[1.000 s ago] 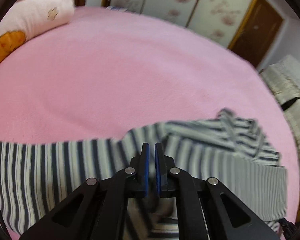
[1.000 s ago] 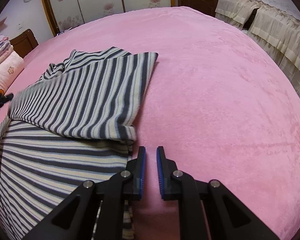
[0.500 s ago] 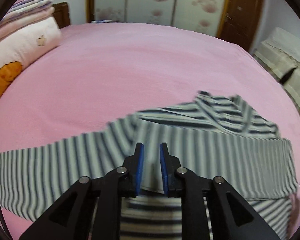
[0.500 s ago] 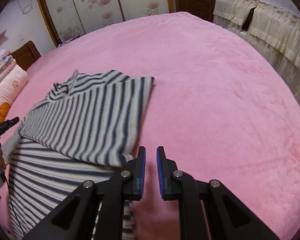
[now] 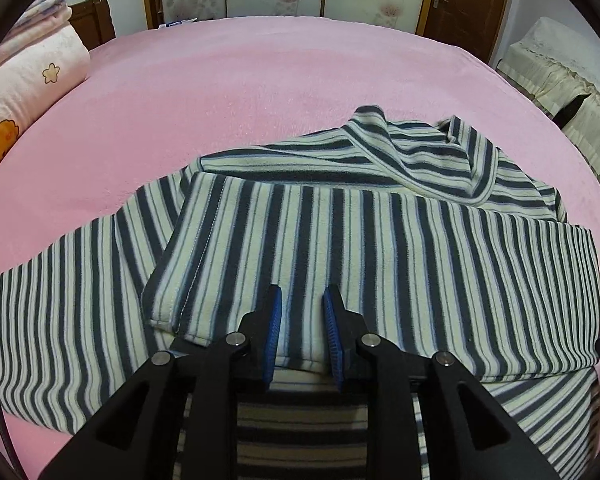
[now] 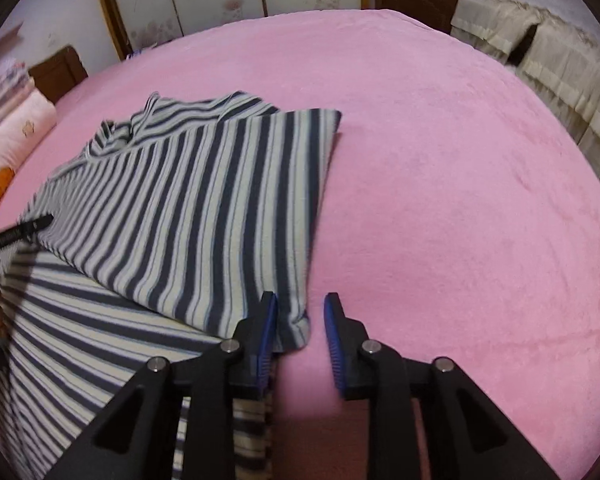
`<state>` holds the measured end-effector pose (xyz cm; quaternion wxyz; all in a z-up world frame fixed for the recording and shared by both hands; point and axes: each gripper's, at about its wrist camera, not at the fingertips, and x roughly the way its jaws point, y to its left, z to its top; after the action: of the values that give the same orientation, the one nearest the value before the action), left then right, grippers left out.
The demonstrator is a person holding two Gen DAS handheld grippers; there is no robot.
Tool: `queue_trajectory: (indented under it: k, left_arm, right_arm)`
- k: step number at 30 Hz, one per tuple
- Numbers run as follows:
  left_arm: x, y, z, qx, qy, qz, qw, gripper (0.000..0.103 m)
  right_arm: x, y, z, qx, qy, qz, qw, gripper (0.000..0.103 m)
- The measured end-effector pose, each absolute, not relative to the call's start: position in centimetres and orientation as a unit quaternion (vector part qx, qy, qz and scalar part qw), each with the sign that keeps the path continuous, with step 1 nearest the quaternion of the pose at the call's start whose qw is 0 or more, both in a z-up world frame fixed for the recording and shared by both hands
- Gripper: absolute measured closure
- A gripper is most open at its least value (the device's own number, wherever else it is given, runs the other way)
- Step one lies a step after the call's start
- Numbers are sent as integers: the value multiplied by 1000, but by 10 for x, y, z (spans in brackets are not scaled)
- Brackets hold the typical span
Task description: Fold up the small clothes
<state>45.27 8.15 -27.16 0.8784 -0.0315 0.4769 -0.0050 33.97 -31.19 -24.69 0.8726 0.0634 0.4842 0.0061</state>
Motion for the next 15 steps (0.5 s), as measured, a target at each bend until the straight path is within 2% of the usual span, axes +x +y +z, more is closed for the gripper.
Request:
queue_trajectory:
  k: [3,7,15]
  left_arm:
    - [451,84,-264,-36,478,-11,877,78]
    - [455,89,-250,-58,466,-10,883,53]
    - [488,90,-261,-79,480,12,874,52]
  right_arm:
    - [343,-316,-234,75,476,9,876,80]
    - [366,-315,-216,63,454,8,889,80]
    - [441,-307,-223,73,448,18,891,80]
